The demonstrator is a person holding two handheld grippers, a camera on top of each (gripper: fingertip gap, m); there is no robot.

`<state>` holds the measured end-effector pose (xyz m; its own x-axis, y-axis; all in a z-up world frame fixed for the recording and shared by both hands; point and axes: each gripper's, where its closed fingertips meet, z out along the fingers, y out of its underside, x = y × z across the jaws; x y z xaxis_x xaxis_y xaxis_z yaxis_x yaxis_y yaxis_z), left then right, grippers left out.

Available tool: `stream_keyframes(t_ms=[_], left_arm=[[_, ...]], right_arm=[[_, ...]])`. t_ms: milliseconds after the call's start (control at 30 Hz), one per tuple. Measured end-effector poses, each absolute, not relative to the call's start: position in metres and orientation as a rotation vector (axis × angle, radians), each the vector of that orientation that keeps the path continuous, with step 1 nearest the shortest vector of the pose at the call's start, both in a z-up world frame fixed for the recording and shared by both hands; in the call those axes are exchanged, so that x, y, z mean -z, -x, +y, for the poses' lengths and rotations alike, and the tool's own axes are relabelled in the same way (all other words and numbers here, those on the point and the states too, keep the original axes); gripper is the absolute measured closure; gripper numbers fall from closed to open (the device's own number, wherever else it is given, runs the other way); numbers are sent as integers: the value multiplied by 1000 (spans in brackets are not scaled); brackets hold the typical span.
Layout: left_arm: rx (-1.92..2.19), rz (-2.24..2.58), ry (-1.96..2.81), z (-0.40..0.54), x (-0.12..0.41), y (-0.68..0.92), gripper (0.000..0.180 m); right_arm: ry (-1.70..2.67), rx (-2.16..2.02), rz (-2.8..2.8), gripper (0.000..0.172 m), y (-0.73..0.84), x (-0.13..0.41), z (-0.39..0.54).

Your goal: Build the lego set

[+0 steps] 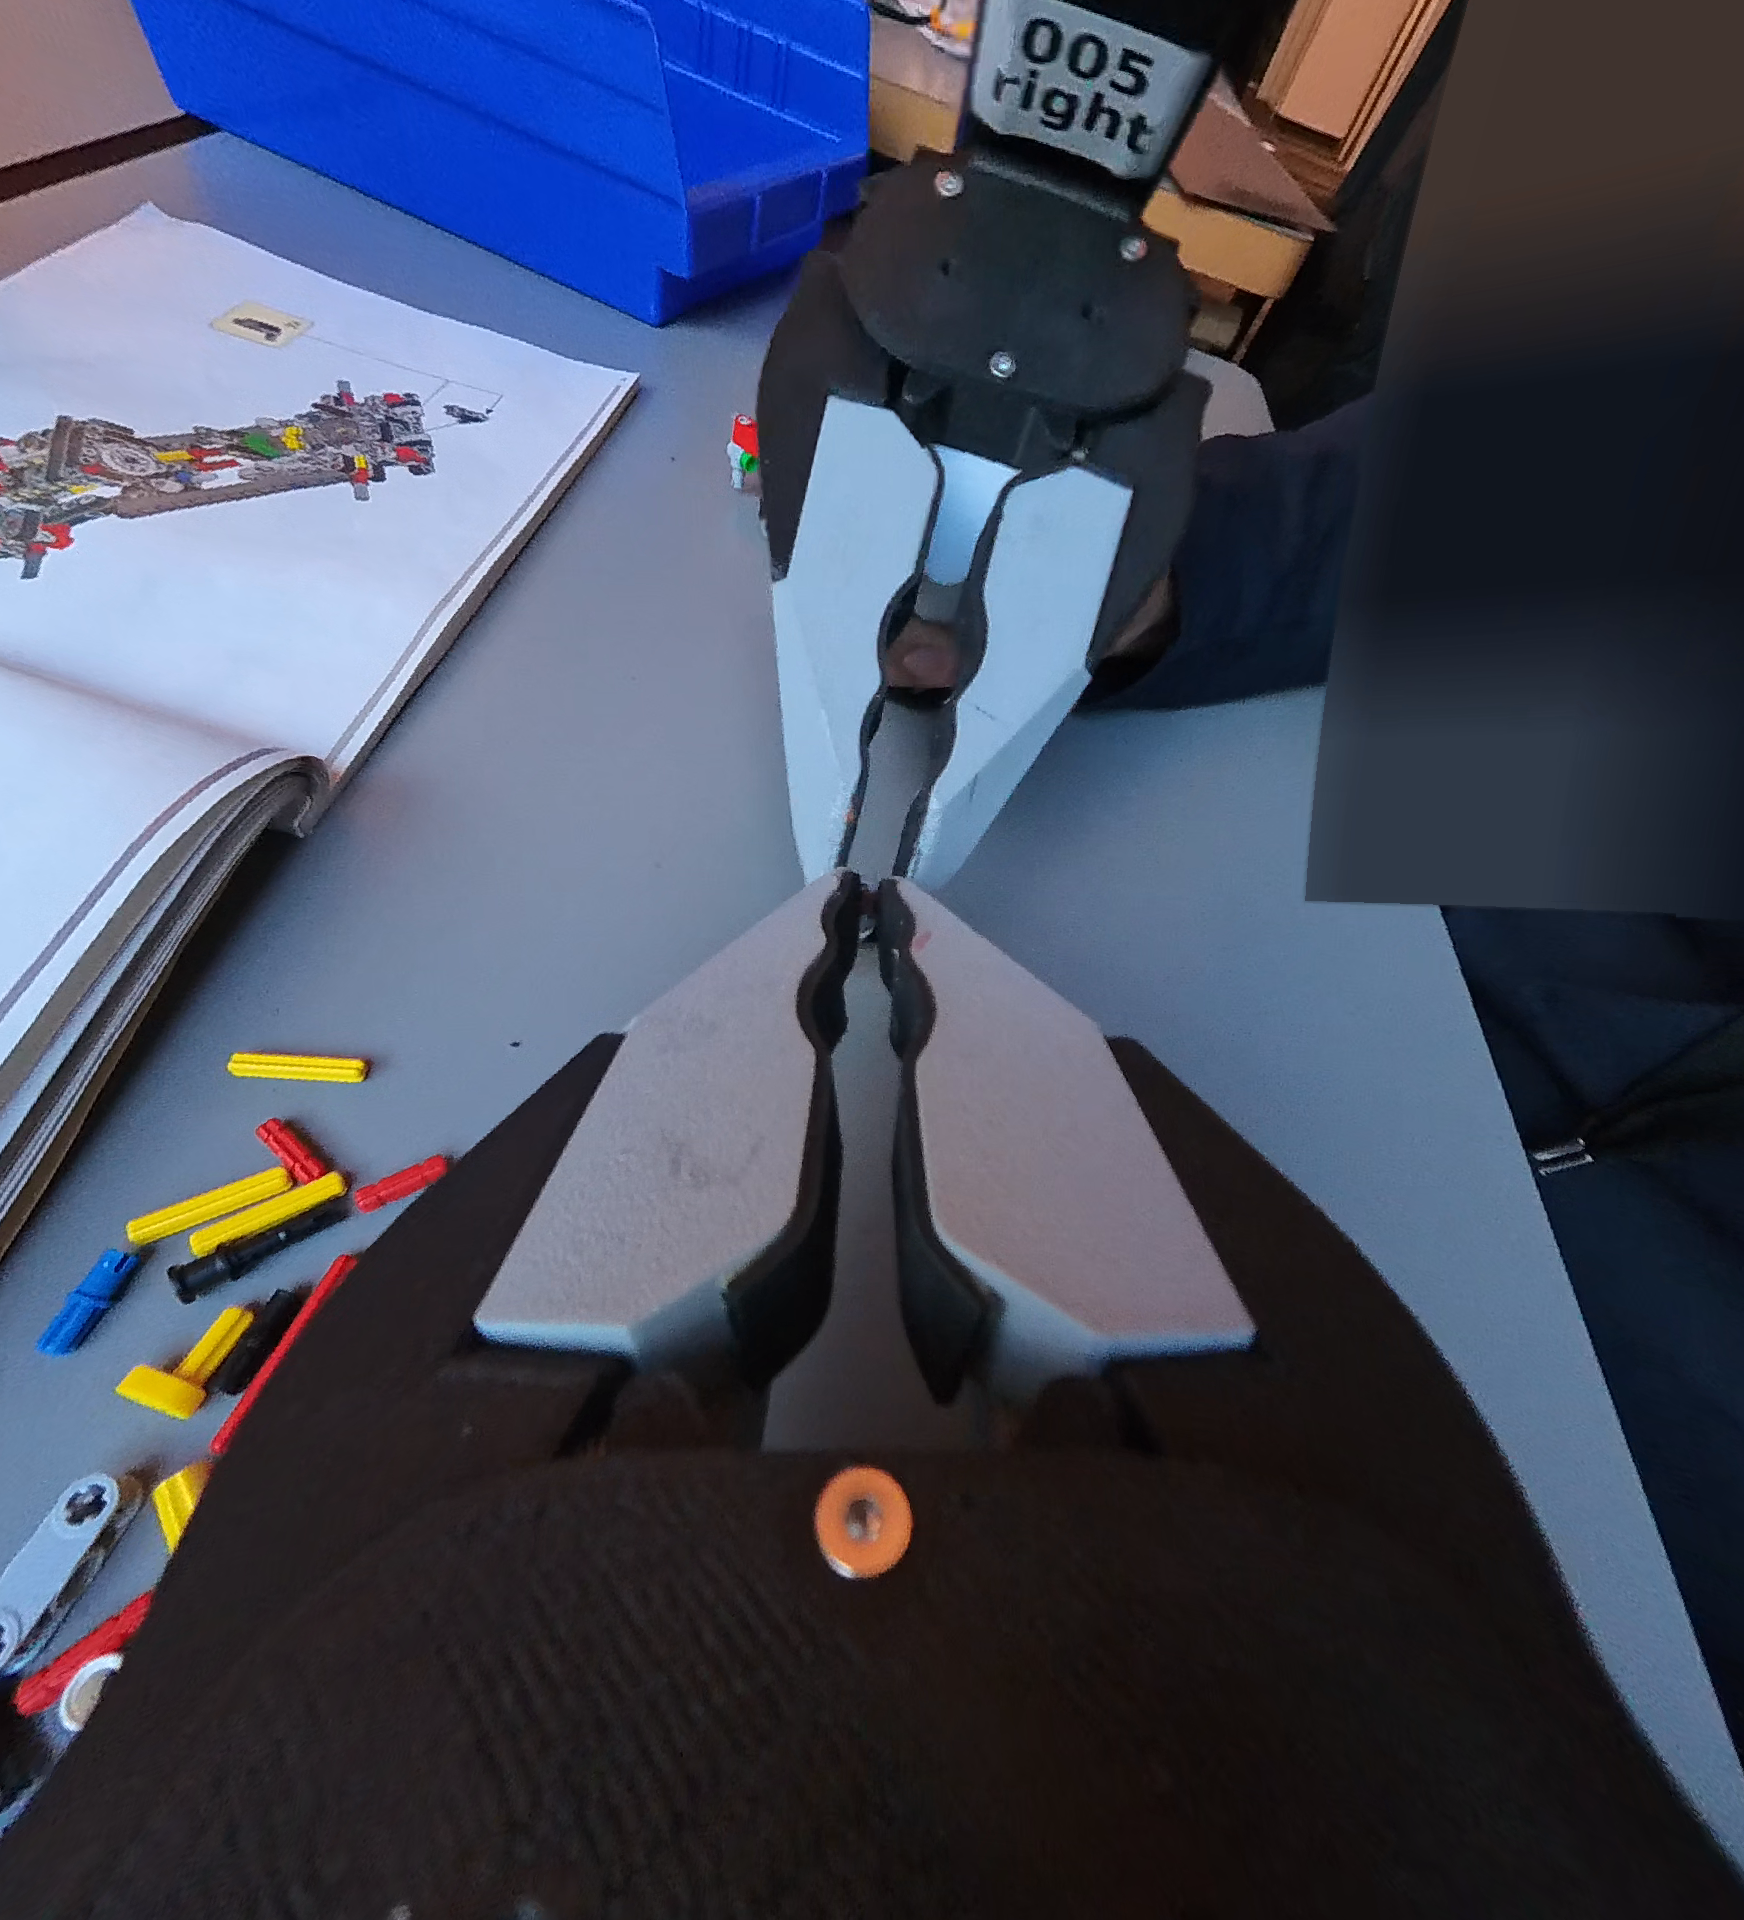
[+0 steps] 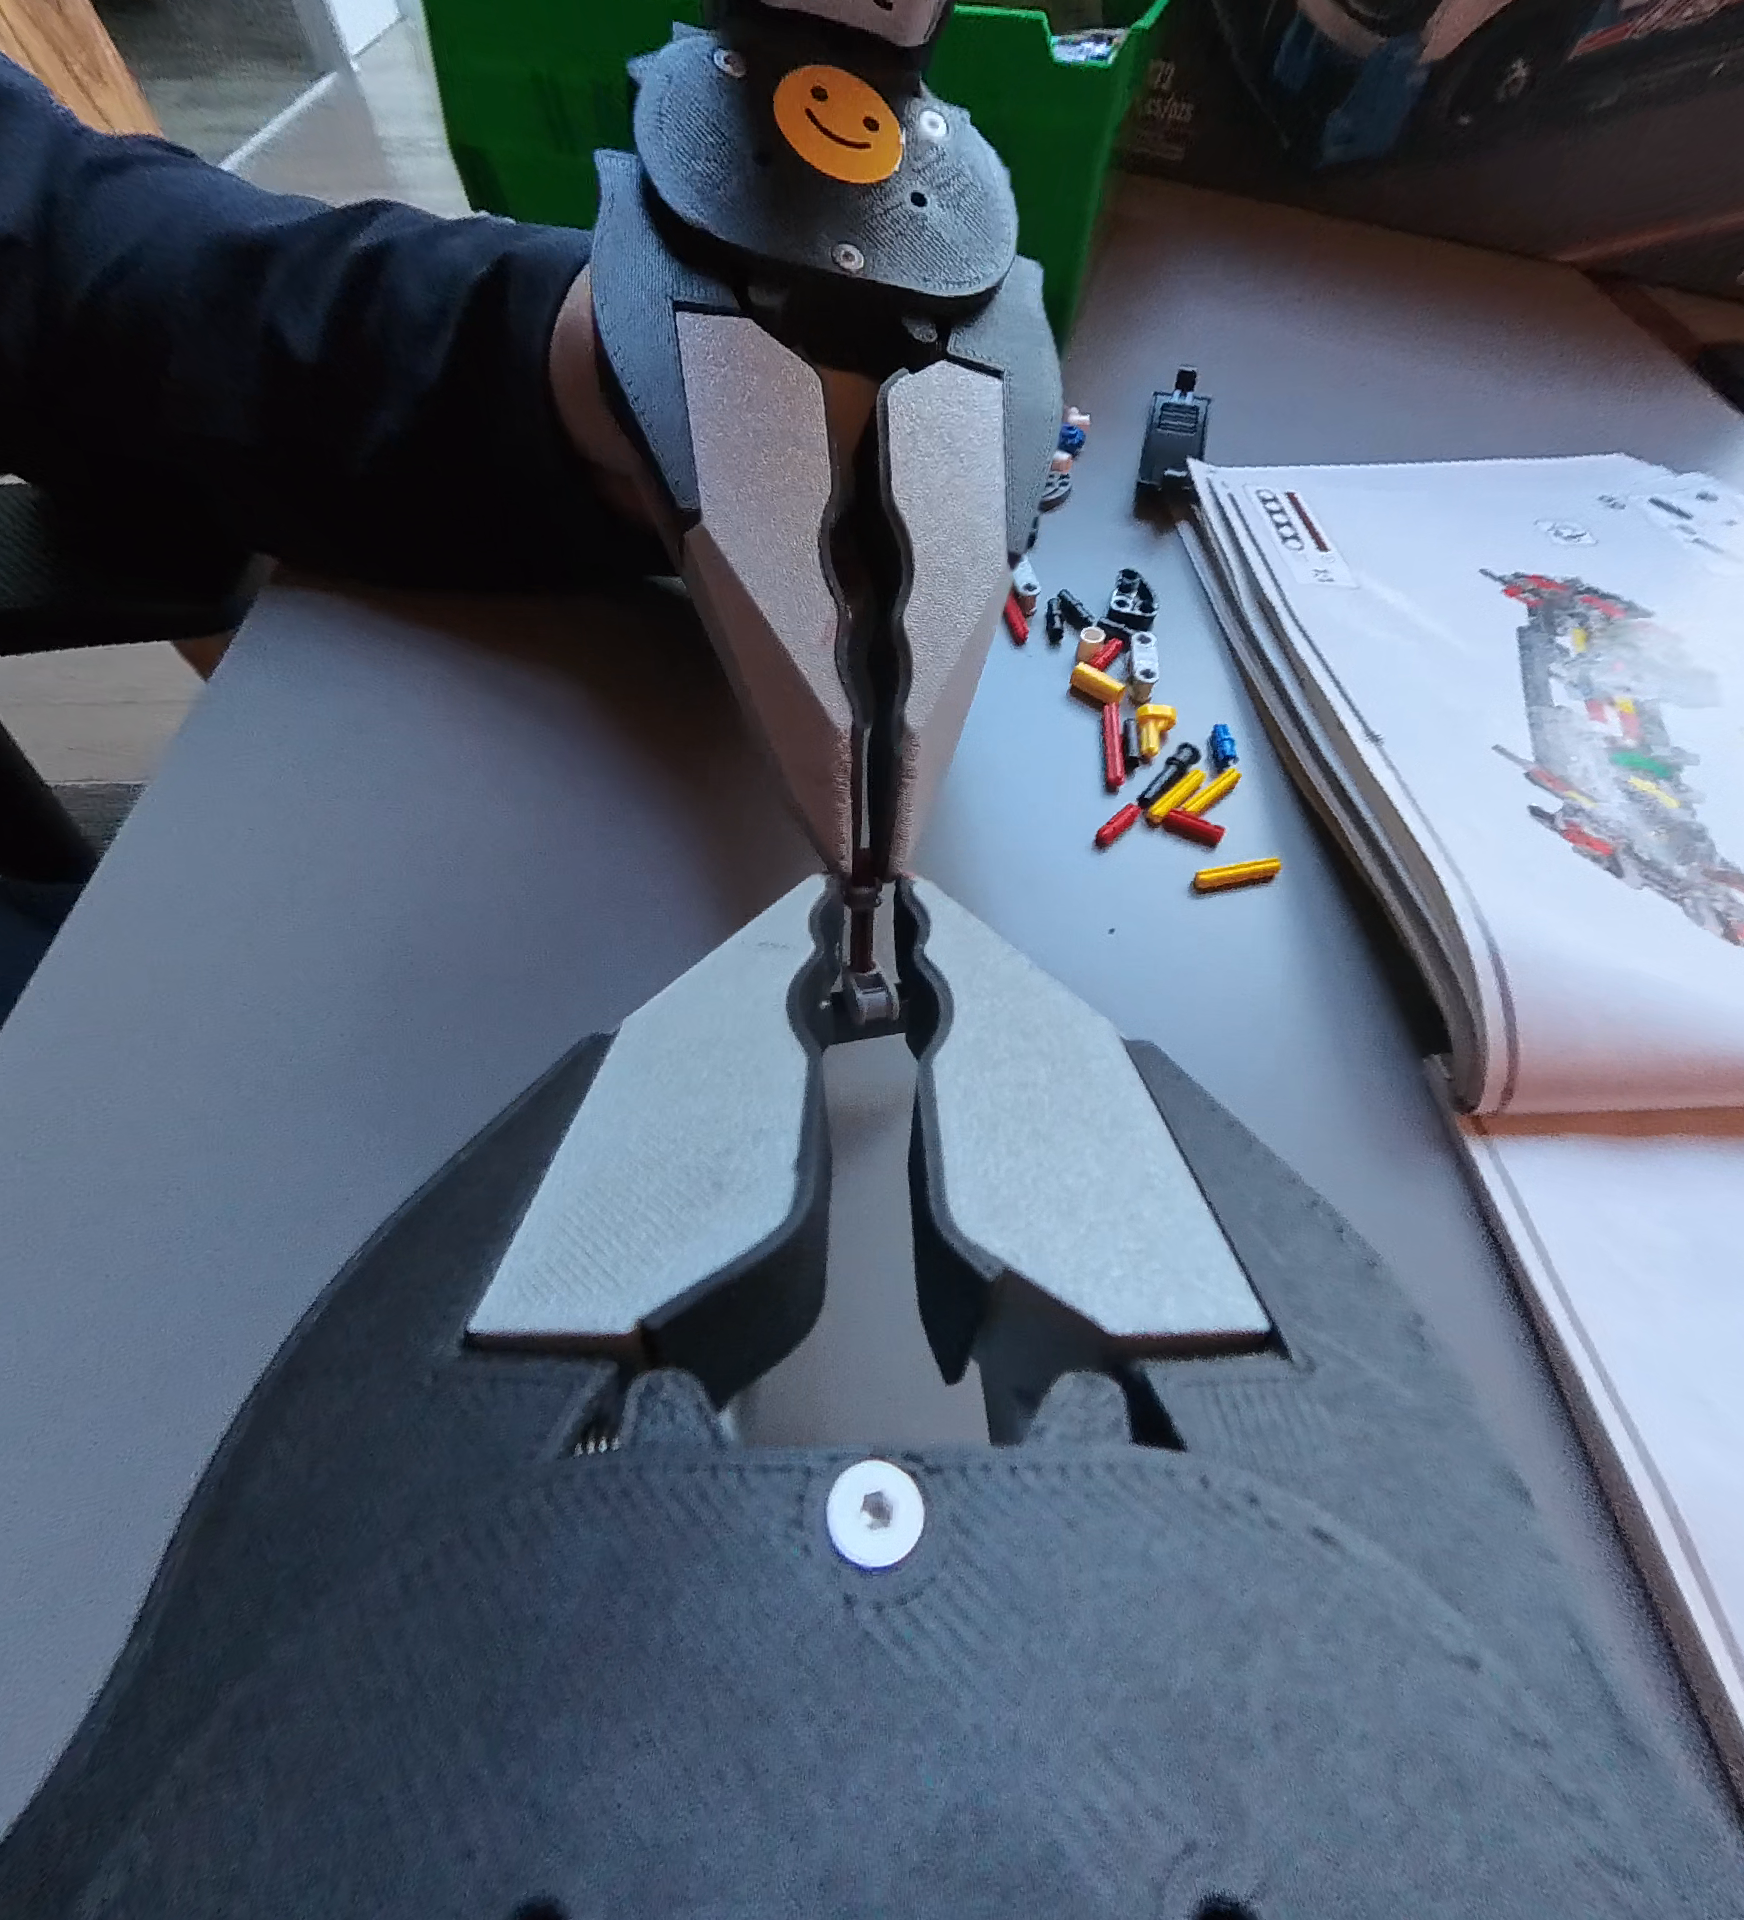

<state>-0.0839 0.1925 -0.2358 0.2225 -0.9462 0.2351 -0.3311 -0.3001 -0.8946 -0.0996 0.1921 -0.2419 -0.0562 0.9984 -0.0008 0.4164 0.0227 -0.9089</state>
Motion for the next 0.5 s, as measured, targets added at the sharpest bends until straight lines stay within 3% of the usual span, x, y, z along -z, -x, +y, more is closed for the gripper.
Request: stream_keyframes(t_ms=[500], left_arm=[[1075, 1105, 1804, 201, 234, 86, 180]], right_arm=[[1597, -1063, -1526, 169, 99, 246, 199]])
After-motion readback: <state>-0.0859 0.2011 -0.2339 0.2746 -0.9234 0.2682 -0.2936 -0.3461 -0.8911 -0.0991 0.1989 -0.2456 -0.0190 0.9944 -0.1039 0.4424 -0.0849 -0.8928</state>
